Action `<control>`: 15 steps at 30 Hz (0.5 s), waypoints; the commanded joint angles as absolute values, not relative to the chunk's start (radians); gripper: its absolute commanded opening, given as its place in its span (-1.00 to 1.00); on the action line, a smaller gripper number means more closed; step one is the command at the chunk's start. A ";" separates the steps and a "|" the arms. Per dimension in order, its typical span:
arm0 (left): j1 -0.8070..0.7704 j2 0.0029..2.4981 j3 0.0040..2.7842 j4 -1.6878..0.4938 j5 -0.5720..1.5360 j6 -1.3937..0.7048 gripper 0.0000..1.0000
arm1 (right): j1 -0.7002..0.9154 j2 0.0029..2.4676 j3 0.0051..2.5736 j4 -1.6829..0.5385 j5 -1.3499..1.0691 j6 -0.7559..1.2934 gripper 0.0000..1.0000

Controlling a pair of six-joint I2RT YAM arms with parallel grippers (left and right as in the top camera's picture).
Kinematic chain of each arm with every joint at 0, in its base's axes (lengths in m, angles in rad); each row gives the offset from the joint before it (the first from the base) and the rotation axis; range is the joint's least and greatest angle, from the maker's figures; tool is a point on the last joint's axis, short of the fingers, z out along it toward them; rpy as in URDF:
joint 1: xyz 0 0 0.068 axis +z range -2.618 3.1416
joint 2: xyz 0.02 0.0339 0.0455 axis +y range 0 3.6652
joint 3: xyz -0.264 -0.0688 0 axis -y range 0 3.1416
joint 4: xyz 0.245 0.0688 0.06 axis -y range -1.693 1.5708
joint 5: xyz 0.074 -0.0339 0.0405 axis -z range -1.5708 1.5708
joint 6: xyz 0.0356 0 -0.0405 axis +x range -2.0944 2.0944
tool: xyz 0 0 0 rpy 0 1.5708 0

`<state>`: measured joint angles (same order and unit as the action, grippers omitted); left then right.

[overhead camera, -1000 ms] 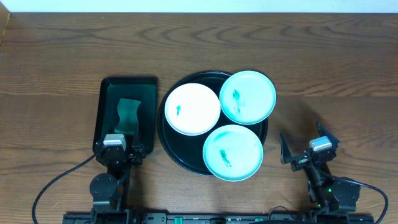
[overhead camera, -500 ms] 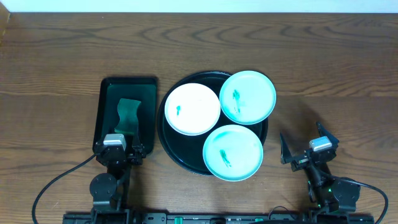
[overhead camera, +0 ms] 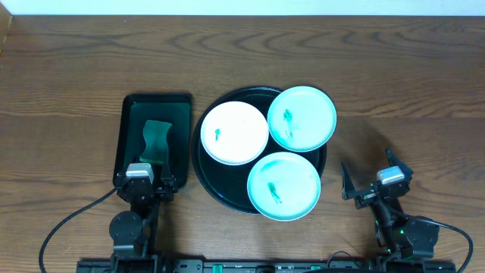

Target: Clean dirty plates on tray and stack at the side

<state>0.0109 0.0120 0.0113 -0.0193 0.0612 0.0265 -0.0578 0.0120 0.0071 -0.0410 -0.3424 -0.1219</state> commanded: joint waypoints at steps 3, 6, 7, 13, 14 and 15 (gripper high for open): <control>0.008 0.006 0.004 -0.067 0.077 0.025 0.49 | -0.052 0.006 0.005 -0.044 -0.348 -0.128 0.99; 0.008 0.006 0.004 -0.066 0.079 0.025 0.49 | -0.052 0.006 0.005 -0.043 -0.345 -0.129 0.99; 0.008 0.006 0.004 -0.066 0.079 0.025 0.49 | -0.052 0.006 0.005 -0.038 -0.345 -0.129 0.99; 0.008 0.006 0.004 -0.063 0.086 0.025 0.48 | -0.052 0.006 0.006 -0.045 -0.373 -0.120 0.99; 0.008 0.006 0.004 -0.063 0.086 0.025 0.49 | -0.052 0.006 0.006 -0.045 -0.375 -0.117 0.99; 0.008 0.006 0.004 -0.063 0.086 0.026 0.49 | -0.052 0.006 0.006 -0.044 -0.375 -0.117 0.99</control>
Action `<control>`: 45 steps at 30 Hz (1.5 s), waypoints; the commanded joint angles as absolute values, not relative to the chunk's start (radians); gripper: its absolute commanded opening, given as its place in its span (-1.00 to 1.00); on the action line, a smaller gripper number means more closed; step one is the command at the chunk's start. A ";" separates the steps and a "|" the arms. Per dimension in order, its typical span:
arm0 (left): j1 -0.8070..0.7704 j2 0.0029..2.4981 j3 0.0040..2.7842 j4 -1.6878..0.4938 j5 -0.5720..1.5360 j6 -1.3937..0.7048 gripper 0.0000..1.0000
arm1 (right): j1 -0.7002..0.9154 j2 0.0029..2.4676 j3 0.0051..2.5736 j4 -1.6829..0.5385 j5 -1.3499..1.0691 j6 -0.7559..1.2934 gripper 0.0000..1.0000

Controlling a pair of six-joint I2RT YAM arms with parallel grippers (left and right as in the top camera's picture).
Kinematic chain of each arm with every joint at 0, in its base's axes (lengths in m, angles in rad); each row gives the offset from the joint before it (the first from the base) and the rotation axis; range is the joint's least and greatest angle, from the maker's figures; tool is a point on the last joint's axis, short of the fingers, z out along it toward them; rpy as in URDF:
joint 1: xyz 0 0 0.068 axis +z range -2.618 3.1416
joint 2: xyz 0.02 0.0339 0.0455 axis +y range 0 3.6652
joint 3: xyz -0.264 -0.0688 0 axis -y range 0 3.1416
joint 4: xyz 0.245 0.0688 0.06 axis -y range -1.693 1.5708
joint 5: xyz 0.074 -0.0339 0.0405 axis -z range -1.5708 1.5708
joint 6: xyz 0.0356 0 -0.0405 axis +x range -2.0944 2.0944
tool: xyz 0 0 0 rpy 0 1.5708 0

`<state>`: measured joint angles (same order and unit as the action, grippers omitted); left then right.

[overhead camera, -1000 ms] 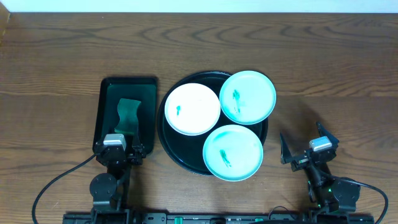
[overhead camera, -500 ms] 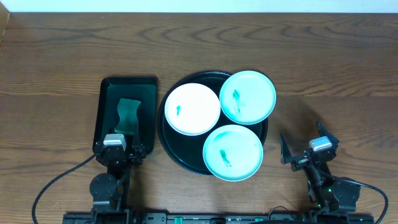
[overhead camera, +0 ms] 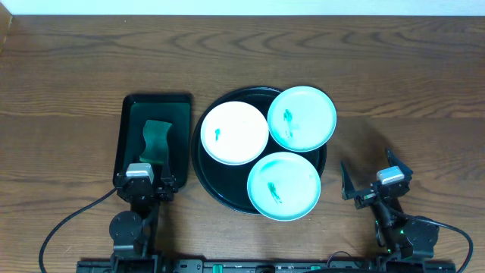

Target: Clean dirty plates on tray and stack at the side

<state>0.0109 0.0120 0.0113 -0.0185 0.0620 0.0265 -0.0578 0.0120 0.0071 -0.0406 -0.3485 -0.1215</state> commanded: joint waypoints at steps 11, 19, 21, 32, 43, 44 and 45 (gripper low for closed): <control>0.008 0.006 0.033 -0.065 0.075 0.025 0.49 | -0.052 0.006 0.006 -0.044 -0.374 -0.102 0.98; 0.008 0.019 0.075 -0.088 0.062 -0.012 0.49 | -0.052 0.006 0.006 -0.042 -0.376 -0.020 0.98; 0.008 0.048 0.124 -0.127 0.059 -0.012 0.49 | -0.052 0.010 0.008 -0.041 -0.375 0.000 0.98; 0.008 0.466 0.636 -0.523 0.045 -0.012 0.49 | -0.052 0.222 0.270 -0.181 -0.401 0.067 0.98; 0.008 0.918 1.218 -0.956 0.059 -0.011 0.49 | -0.052 0.824 0.877 -0.681 -0.401 0.025 0.98; 0.008 0.949 1.259 -0.981 0.075 -0.011 0.49 | -0.052 0.883 0.936 -0.739 -0.401 0.025 0.99; 0.008 0.988 1.306 -1.014 0.097 -0.011 0.49 | -0.052 0.949 1.004 -0.807 -0.401 0.024 0.98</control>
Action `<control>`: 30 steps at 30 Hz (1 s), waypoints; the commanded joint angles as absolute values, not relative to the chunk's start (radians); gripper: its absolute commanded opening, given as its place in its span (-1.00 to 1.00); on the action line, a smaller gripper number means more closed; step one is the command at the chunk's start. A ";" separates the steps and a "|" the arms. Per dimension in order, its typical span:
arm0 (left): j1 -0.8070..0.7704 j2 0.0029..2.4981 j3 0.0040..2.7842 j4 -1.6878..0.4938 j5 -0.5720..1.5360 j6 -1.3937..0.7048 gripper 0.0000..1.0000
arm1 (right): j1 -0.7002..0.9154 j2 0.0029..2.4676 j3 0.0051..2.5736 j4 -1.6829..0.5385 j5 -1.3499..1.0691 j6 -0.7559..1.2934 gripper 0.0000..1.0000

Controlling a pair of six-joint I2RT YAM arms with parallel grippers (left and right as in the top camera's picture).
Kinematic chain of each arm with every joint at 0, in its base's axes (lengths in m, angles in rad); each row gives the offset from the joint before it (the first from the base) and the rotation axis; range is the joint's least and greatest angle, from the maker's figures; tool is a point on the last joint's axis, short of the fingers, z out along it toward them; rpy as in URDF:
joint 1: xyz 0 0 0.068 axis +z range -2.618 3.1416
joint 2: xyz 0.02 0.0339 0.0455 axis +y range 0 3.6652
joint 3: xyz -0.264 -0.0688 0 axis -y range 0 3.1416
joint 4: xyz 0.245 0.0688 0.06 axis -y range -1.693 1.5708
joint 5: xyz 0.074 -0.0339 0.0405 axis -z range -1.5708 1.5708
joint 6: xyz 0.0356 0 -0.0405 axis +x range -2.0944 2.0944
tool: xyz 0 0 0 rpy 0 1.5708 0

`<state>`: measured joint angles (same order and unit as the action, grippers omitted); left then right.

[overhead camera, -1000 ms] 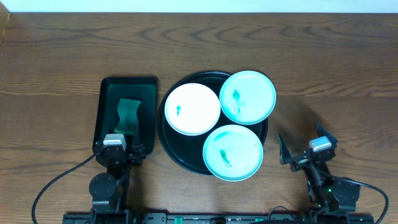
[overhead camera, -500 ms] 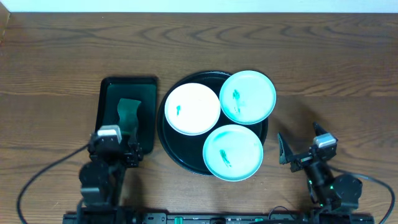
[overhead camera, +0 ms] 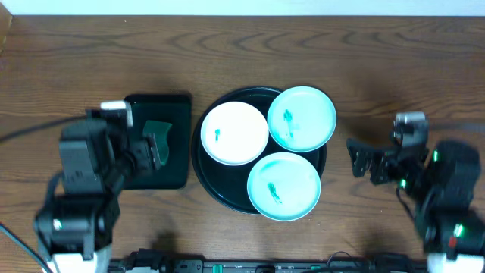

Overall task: Clean dirty plates on tray and stack at the side
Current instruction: 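Move the right gripper to the white plate's rim and grasp it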

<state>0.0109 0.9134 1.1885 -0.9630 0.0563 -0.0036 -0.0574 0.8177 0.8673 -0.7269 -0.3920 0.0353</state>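
Observation:
Three dirty plates lie on the round black tray [overhead camera: 208, 176]: a white plate [overhead camera: 235, 133] at the left, a teal plate [overhead camera: 301, 117] at the upper right and a second teal plate [overhead camera: 284, 186] in front. Each carries a small green smear. A dark green cloth [overhead camera: 160, 130] lies in the rectangular black tray [overhead camera: 173, 171] to the left. My left gripper [overhead camera: 154, 152] hovers over that tray just in front of the cloth, fingers apart and empty. My right gripper [overhead camera: 356, 159] stands open to the right of the round tray, pointing toward the plates.
The wooden table [overhead camera: 242, 53] stretches bare behind both trays and to the right of the round tray. A pale wall edge runs along the far side. Cables trail from the left arm at the left edge.
Both arms have risen from their resting poses at the front edge. The left gripper is now over the rectangular tray near the cloth. The right gripper is now beside the round tray.
At both earlier moments the arms sat folded at the table's front edge, and nothing moved between them. Now both arms are raised, the left over the cloth tray, the right beside the plates. Plates and cloth lie where they were.

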 commanded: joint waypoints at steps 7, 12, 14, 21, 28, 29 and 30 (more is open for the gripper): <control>0.008 1.202 1.442 -1.186 0.184 -0.012 0.49 | -0.052 1.298 1.310 -1.020 -0.412 -0.103 0.99; 0.008 1.280 1.442 -1.204 0.200 -0.016 0.50 | -0.052 1.388 1.313 -1.017 -0.588 -0.038 0.99; 0.008 1.314 1.442 -1.203 0.199 -0.016 0.49 | -0.052 1.418 1.313 -1.019 -0.590 -0.037 0.98; 0.017 1.419 1.442 -1.204 0.199 -0.015 0.50 | 0.052 1.559 1.330 -1.063 -0.602 -0.038 0.98; 0.123 1.523 1.442 -1.172 0.193 -0.016 0.49 | 0.282 1.795 1.486 -1.076 -0.547 0.095 0.93; 0.136 1.530 1.442 -1.167 0.193 -0.016 0.49 | 0.301 1.818 1.499 -1.065 -0.547 0.122 0.70; 0.145 1.534 1.442 -1.165 0.191 -0.016 0.49 | 0.318 1.838 1.509 -1.051 -0.542 0.153 0.37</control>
<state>0.1062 1.5139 1.4261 -1.1690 0.1894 -0.0036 0.2558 1.7794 1.4502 -1.0714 -0.5472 0.0399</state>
